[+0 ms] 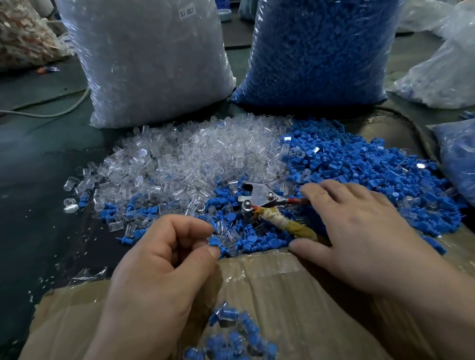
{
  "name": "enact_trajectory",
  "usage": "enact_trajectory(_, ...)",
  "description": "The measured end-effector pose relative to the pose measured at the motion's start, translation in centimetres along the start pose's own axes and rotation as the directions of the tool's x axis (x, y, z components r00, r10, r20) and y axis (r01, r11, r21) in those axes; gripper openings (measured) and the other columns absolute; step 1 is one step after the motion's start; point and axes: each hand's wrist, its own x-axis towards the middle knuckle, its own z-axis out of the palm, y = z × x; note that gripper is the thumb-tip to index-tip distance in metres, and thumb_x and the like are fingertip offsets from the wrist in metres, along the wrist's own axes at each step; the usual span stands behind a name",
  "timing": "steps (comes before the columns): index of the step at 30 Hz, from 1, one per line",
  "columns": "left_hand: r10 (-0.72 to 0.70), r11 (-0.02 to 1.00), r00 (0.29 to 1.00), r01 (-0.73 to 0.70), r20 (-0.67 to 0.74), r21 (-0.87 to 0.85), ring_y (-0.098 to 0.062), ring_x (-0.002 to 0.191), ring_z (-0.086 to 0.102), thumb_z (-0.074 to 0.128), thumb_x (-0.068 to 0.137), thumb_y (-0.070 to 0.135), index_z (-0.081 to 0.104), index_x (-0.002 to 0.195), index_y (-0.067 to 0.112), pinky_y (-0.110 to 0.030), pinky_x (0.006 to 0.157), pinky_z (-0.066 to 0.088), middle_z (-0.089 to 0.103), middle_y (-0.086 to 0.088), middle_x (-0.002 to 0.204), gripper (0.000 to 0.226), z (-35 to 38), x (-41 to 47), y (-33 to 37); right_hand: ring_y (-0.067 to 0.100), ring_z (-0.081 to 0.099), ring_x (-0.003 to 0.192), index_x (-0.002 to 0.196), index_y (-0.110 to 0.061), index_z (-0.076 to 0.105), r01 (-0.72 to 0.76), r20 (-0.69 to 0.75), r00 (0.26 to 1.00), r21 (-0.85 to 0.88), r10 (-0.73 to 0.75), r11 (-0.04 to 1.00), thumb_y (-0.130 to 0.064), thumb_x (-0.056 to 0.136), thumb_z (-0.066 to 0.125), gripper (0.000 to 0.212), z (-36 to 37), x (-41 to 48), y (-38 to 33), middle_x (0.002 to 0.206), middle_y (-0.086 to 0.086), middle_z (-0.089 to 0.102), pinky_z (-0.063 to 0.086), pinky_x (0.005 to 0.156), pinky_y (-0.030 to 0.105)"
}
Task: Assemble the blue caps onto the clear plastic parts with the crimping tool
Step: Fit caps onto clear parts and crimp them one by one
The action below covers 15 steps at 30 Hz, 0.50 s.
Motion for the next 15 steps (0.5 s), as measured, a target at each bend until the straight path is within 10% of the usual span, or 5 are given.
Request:
enact_trajectory(6,-0.015,1.0,1.0,0.015,0.008,-0.02,-0.017,0.066,0.068,0.077,0.082,0.019,0.072,0.095,0.041,-0.035,0.063,0.054,0.071,0.006,0.074,0.026,0.0,-0.1,0.2,0.02,0.036,0.119,0.141,-0.035,0.031,0.053,-0.106,0.993,-0.009,-0.053,0.999,-0.068,0.082,0.04,0.069,0.4,0.7,-0.3,0.128,-0.013,0.053,0.03,0.102,0.04)
enact_trajectory(15,0.017,0.986,0.999,-0.022,-0.035,-0.165,-0.018,0.07,0.068,0.077,0.064,0.033,0.072,0.091,0.035,-0.034,0.067,0.056,0.071,0.003,0.077,0.027,-0.1,-0.2,1.4,-0.004,0.047,0.082,0.111,-0.042,0.042,0.224,-0.302,0.945,0.312,-0.127,0.923,-0.058,0.08,0.04,0.035,-1.6,-1.4,-1.8,0.089,-0.028,0.047,0.03,0.068,0.015)
